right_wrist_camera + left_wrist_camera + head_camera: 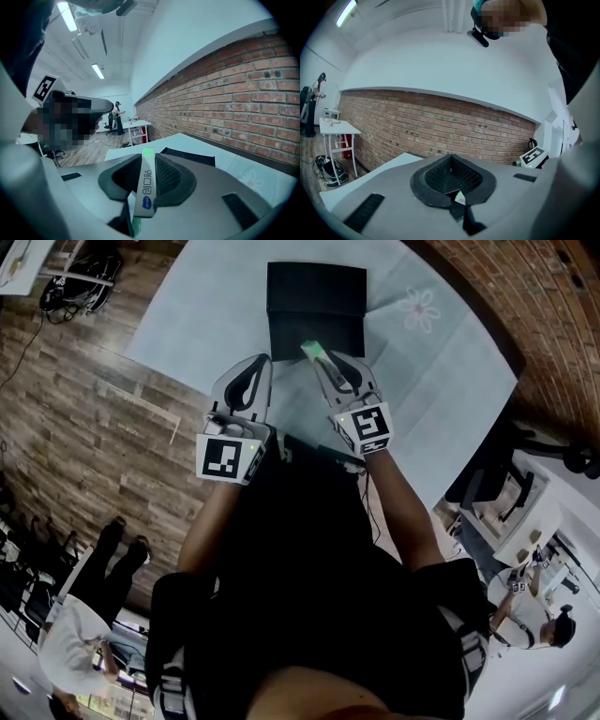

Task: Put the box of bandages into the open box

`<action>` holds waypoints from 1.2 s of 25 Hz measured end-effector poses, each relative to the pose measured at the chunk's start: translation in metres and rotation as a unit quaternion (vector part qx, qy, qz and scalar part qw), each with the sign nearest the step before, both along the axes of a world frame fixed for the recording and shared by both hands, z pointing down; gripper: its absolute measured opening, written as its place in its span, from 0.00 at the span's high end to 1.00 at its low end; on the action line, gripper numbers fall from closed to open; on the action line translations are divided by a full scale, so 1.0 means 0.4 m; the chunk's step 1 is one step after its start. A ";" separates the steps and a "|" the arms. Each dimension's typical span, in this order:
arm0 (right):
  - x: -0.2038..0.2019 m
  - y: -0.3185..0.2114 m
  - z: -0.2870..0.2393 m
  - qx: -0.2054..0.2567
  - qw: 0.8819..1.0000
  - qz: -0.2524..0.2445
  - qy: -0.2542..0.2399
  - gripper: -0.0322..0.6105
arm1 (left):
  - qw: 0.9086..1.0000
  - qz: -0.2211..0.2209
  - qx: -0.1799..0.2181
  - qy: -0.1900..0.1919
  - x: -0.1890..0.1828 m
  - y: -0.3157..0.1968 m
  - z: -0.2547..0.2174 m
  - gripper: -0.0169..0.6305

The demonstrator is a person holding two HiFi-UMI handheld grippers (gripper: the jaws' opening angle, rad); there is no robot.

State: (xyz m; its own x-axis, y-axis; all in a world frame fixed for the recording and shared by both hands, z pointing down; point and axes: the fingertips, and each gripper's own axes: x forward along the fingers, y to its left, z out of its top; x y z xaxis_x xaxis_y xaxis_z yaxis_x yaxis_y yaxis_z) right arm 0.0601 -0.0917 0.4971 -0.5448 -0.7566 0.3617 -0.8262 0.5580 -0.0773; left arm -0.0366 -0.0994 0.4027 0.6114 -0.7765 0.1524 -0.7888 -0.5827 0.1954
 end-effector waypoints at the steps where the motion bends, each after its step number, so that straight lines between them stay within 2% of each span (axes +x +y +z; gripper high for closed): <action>1: -0.005 -0.004 0.009 0.000 1.000 -0.005 0.003 0.79 | 1.000 0.000 -0.002 -0.002 -0.003 -0.003 0.006 0.92; 12: -0.051 -0.050 0.087 -0.024 0.998 -0.054 0.011 0.79 | 1.000 0.002 -0.012 0.005 -0.016 -0.051 0.046 0.92; 20: -0.057 -0.098 0.146 -0.020 0.996 -0.074 0.047 0.79 | 1.000 0.004 -0.028 0.003 -0.017 -0.066 0.090 0.92; 26: -0.073 -0.117 0.199 -0.020 0.990 -0.119 0.072 0.79 | 0.999 0.004 -0.037 0.005 -0.017 -0.075 0.116 0.92; 30: -0.084 -0.130 0.227 -0.023 0.986 -0.141 0.087 0.79 | 0.998 0.005 -0.062 -0.003 -0.023 -0.078 0.140 0.92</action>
State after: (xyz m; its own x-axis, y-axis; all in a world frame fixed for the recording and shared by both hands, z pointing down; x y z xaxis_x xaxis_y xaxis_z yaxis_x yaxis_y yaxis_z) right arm 0.0264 -0.1438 0.5881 -0.6577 -0.5651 0.4981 -0.6420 0.7664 0.0218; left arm -0.0458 -0.1306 0.4586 0.6177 -0.7453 0.2510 -0.7845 -0.5618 0.2627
